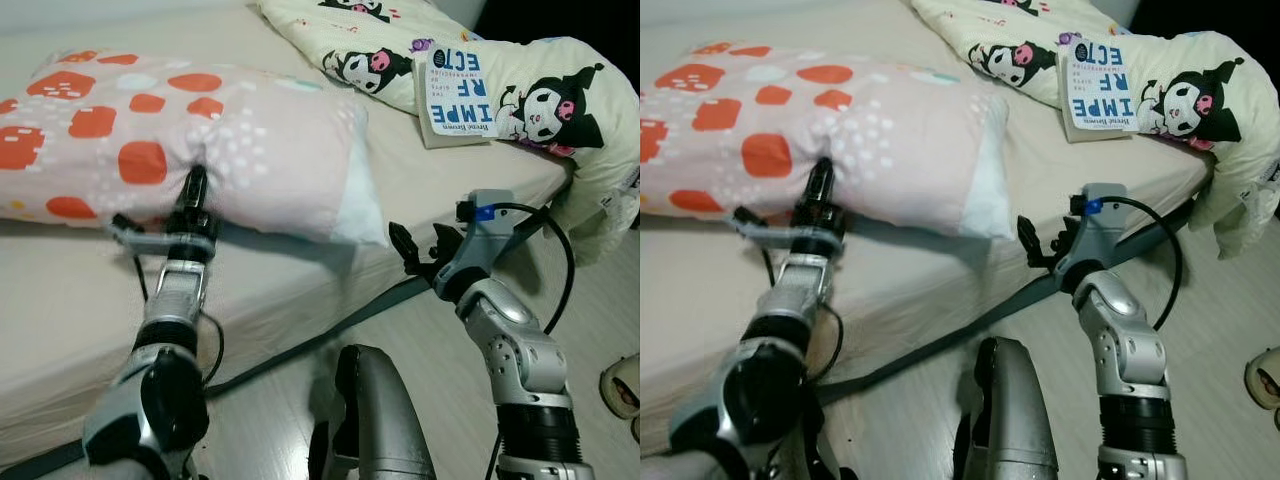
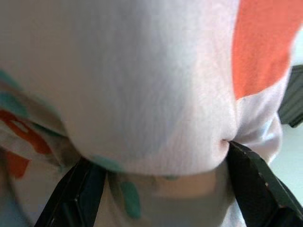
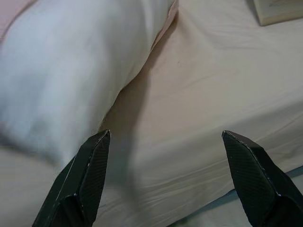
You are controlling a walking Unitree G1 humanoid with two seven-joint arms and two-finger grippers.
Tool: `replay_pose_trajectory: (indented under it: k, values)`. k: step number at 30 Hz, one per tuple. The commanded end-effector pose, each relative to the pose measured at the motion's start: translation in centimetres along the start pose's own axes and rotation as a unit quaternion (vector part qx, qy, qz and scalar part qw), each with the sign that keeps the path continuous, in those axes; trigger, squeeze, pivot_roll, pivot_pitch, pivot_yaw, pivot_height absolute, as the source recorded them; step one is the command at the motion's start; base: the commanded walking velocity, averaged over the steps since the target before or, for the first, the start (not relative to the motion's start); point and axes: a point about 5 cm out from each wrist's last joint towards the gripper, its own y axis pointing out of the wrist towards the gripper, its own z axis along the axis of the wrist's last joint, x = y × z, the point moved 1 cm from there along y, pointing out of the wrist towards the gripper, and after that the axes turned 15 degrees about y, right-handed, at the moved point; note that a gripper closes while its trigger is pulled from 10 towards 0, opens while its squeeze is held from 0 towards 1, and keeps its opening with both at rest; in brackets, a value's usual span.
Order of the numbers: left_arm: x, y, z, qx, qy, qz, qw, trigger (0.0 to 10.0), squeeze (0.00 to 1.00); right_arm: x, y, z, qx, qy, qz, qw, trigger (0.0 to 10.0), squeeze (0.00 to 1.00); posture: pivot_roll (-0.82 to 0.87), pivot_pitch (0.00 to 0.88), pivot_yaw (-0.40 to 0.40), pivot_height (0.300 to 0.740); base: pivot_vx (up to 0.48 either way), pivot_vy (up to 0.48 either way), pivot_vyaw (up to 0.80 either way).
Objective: Clean up the room
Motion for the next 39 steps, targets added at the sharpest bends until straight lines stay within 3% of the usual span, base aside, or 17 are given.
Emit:
replay_pose_trajectory:
  k: [1,4,8,9,10,12,13,25,28,31,33,35,39]
  values:
    - [0.7,0.9,-0.1,-0.018,0.025,0.000,1.000,10.0,0.00,-0.3,-0.3,0.2,0.007,0.003,0.007,1.000,10.0,0.00,-0.16,0.341,-0.106,0.421,0.000,0.000,0.00]
    - [1.3,1.8,0.4,-0.023,0.051,0.007,0.998,10.0,0.00,-0.4,-0.5,0.4,0.013,0.006,0.011,1.000,10.0,0.00,-0.16,0.336,-0.101,0.421,0.000,0.000,0.00]
    - [1.2,2.0,0.7,-0.026,0.065,0.014,0.997,10.0,0.00,-0.4,-0.5,0.3,0.013,0.006,0.011,1.000,10.0,0.00,-0.15,0.332,-0.098,0.421,0.000,0.000,0.00]
    - [0.9,1.9,0.9,-0.034,0.085,0.031,0.995,10.0,0.00,-0.4,-0.6,0.3,0.013,0.006,0.011,1.000,10.0,0.00,-0.15,0.330,-0.097,0.421,0.000,0.000,0.00]
    - [0.4,1.8,1.1,-0.040,0.106,0.048,0.992,4.4,0.00,-0.4,-0.5,0.2,0.012,0.007,0.011,1.000,10.0,0.00,-0.14,0.321,-0.098,0.421,0.000,0.000,0.00]
    - [0.4,1.8,1.1,-0.040,0.106,0.048,0.992,4.4,0.00,-0.4,-0.5,0.2,0.012,0.007,0.011,1.000,10.0,0.00,-0.14,0.321,-0.098,0.421,0.000,0.000,0.00]
    - [0.2,1.7,1.2,-0.042,0.120,0.058,0.990,0.0,0.00,-0.4,-0.4,0.2,0.012,0.007,0.014,1.000,10.0,0.00,-0.14,0.308,-0.098,0.421,0.000,0.000,0.00]
    - [0.7,2.1,0.5,-0.040,0.124,0.074,0.989,0.0,0.00,-0.8,0.3,0.9,0.028,0.004,0.027,0.999,10.0,0.00,-0.13,0.261,-0.078,0.421,0.000,0.000,0.00]
    - [2.1,2.9,0.1,-0.038,0.117,0.056,0.991,0.0,0.00,-0.8,0.6,0.8,0.029,0.002,0.030,0.999,10.0,0.00,-0.11,0.213,-0.068,0.421,0.000,0.000,0.00]
    - [2.1,2.9,0.1,-0.038,0.117,0.056,0.991,0.0,0.00,-0.8,0.6,0.8,0.029,0.002,0.030,0.999,10.0,0.00,-0.11,0.213,-0.068,0.421,0.000,0.000,0.00]
    - [2.9,3.4,-0.1,-0.037,0.114,0.046,0.992,0.0,0.00,-0.8,0.9,0.7,0.029,0.000,0.031,0.999,10.0,0.00,-0.11,0.185,-0.062,0.421,0.000,0.000,0.00]
    - [5.6,4.9,0.1,-0.023,0.109,0.004,0.994,0.0,0.00,-1.0,1.7,1.4,0.039,-0.008,0.034,0.999,10.0,0.00,-0.09,0.132,-0.048,0.421,0.000,0.000,0.00]
    - [7.1,5.7,0.6,-0.018,0.121,-0.024,0.992,0.0,0.00,-1.1,2.3,1.6,0.042,-0.017,0.031,0.998,10.0,0.00,-0.08,0.099,-0.041,0.421,0.000,0.000,0.00]
